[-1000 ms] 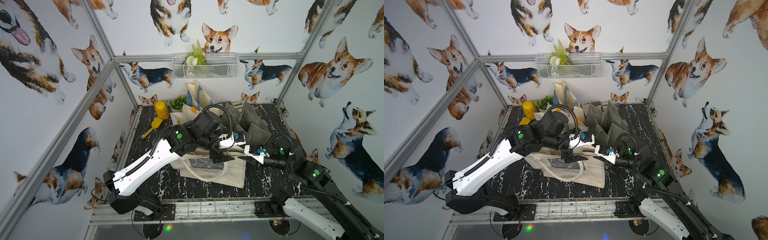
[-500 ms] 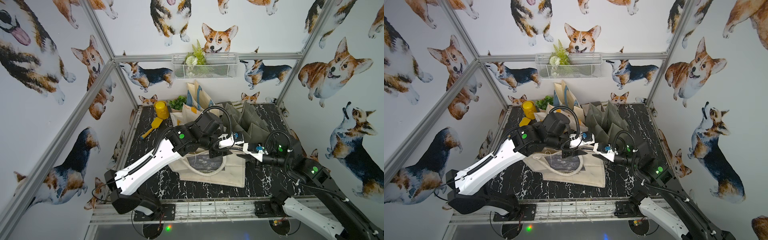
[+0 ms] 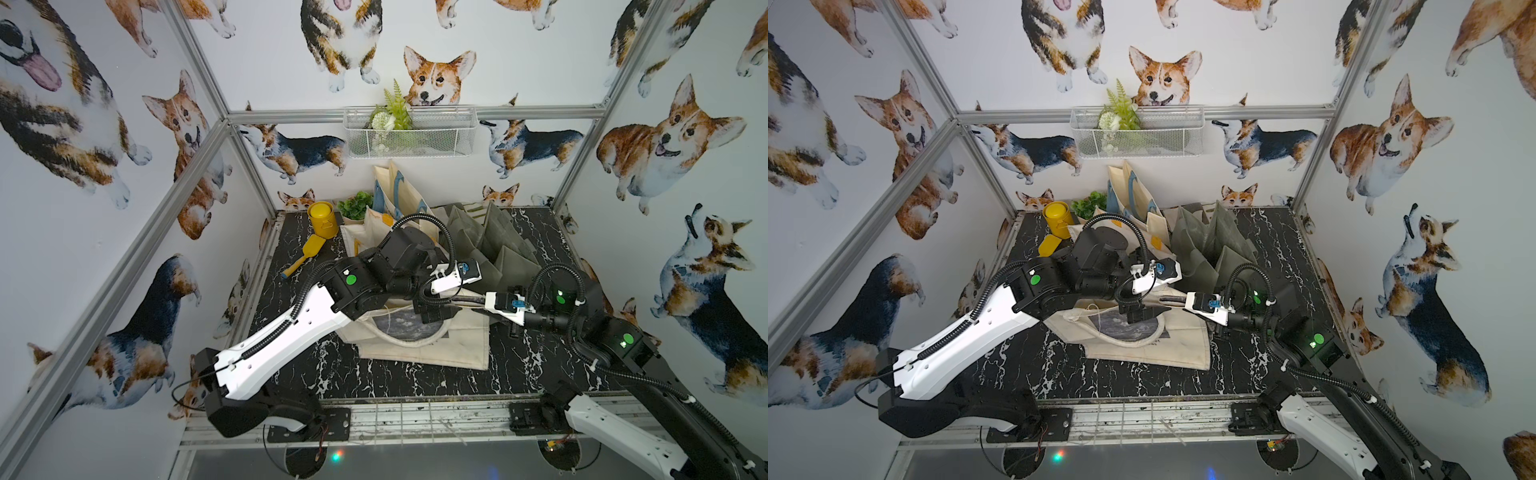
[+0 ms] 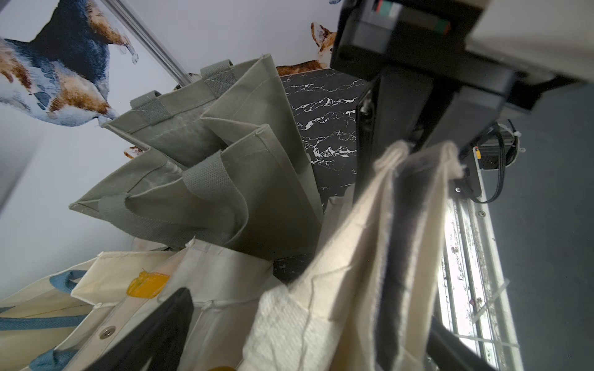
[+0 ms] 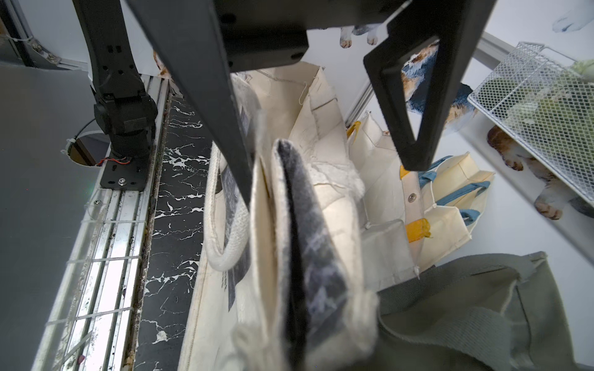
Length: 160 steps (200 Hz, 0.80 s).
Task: Put away the canvas bag
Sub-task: Press the canvas bag at the center of the board.
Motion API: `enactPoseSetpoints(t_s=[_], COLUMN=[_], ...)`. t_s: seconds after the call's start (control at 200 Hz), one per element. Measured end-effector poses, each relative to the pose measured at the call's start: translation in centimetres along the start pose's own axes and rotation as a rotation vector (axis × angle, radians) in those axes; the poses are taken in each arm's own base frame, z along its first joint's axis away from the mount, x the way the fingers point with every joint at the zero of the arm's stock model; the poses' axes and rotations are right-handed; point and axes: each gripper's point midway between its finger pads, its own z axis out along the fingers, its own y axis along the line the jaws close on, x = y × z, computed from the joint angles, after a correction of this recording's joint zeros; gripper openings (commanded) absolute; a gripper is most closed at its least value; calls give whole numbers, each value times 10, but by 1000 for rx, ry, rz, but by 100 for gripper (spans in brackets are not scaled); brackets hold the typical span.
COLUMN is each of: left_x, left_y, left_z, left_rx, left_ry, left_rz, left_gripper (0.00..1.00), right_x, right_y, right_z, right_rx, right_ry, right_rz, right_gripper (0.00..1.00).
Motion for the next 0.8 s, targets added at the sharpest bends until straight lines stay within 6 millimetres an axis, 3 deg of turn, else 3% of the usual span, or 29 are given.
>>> enactPoseSetpoints(t_s=[0.12,0.22,0.28,0.41,0.465,0.511,0.611,0.801], left_x=[-1,-1,1,5,5,5,5,0], left_y=[-2,-7,-11,-16,-18,-19,-16,-17], left_z=[2,10,13,15,14,12,5,-13], left_rx=[16,59,90,127,138,140,122,98], left_ry=[-4,7,23,43,43,42,34,-12], left_rz=[-2,-8,-12,-14,-10,-7,-9,1], left_gripper=[94,80,64,19,0,0,0,0], right_x=[-1,-2,-3,-4,-4,-5,-10,9], right_y=[-4,-8,-11,-15,-16,-16,-18,-8], right_z=[2,4,4,5,6,6,3,10], right_rx=[8,17,29,45,49,48,70,53], right_ry=[3,4,4,3,5,3,-28,-14], right_rz=[-52,-82,-96,-107,-103,-89,-81,56], right_gripper=[0,0,0,0,19,35,51,62])
